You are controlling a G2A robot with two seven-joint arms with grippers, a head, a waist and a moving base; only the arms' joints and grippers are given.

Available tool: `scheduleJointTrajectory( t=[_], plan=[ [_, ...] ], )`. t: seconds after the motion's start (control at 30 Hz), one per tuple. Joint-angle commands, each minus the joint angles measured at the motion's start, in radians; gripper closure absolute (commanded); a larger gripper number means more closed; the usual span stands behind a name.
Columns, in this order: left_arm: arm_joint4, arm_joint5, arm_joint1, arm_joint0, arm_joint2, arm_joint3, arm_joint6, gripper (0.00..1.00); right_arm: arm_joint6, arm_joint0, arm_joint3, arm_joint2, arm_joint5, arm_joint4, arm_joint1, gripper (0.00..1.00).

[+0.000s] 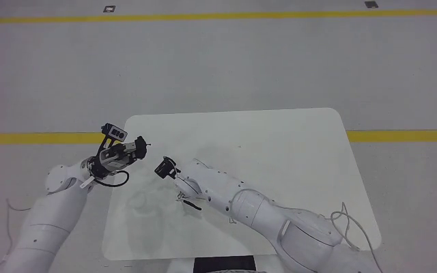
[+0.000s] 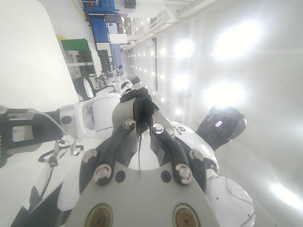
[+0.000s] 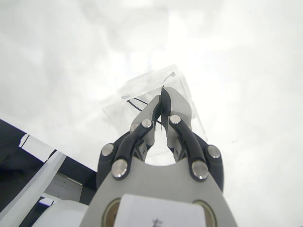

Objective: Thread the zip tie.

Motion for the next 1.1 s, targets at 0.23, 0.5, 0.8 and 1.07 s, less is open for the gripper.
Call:
scheduleJointTrajectory(
  t=[0.23,0.5,0.8,1.07],
  plan=[
    [0.000,0.000,0.000,0.000,0.000,0.000,0.000,1.00,0.028,-0.095,-0.200,0.109,-0.036,-0.068,0.083,1.00],
    [0.000,0.000,0.000,0.000,0.000,0.000,0.000,1.00,-0.038,-0.225,-0.401,0.220,-0.078,-0.140,0.155,1.00],
    [0.000,0.000,0.000,0.000,0.000,0.000,0.000,1.00,-0.227,-0.436,-0.646,0.415,-0.182,-0.109,0.232,1.00],
    [0.000,0.000,0.000,0.000,0.000,0.000,0.000,1.00,-0.261,-0.465,-0.668,0.444,-0.215,-0.077,0.241,1.00]
  ],
)
